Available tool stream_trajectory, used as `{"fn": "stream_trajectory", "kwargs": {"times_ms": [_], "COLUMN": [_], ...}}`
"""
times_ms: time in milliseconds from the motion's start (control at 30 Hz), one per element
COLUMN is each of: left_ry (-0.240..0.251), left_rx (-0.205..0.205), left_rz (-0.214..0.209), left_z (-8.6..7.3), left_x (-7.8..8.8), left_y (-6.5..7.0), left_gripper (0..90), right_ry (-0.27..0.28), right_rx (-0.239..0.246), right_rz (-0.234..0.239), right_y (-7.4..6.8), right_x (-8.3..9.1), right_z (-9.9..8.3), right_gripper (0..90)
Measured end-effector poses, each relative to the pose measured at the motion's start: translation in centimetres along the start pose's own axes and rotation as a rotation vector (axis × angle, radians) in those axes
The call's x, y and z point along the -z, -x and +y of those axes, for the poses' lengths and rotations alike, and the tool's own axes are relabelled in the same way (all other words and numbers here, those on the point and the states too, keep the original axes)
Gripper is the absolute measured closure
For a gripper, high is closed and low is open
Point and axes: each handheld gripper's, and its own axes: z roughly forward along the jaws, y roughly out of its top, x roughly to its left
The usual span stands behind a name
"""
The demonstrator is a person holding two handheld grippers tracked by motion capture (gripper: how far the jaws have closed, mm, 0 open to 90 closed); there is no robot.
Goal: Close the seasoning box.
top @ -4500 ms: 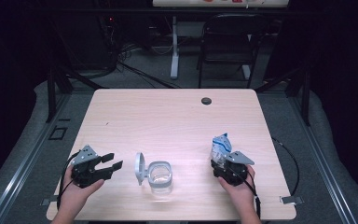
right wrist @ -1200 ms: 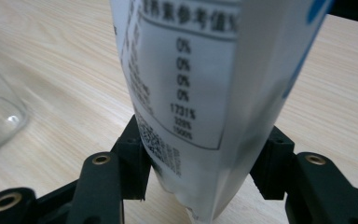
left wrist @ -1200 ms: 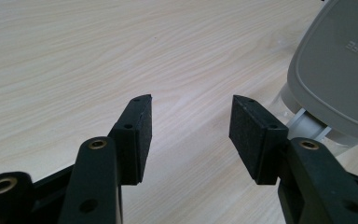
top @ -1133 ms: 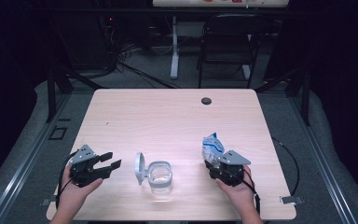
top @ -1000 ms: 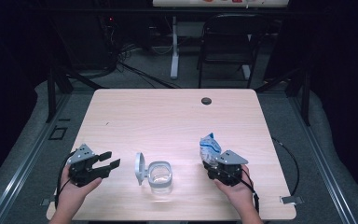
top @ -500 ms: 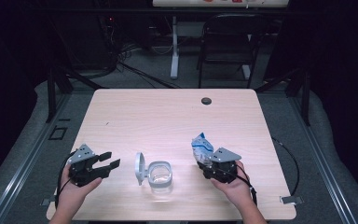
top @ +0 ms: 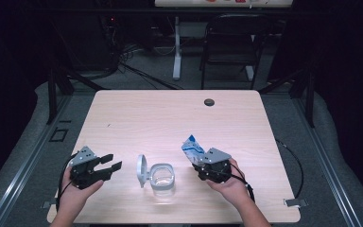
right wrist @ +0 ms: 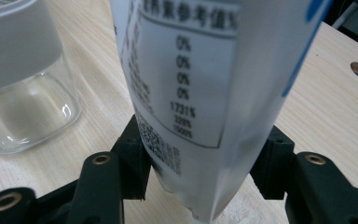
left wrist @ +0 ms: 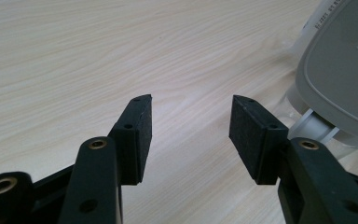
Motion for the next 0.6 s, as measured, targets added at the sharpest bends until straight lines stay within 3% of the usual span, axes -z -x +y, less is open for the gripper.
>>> {"fn": "stream_trajectory", "kwargs": {"times_ms": [600], "left_ry": [0.0], "left_rx": [0.001], "left_rz": [-0.001], "left_z": [-0.03], "left_x": [-0.02], "left_y": [0.0], "left_gripper": [49.8], "right_ry": [0.003], "right_rx": [0.055], "right_rz": [-0.018], "right_y": [-0.28], "right_x": [0.06], "right_z": [0.98], "right_gripper": [47.4]}}
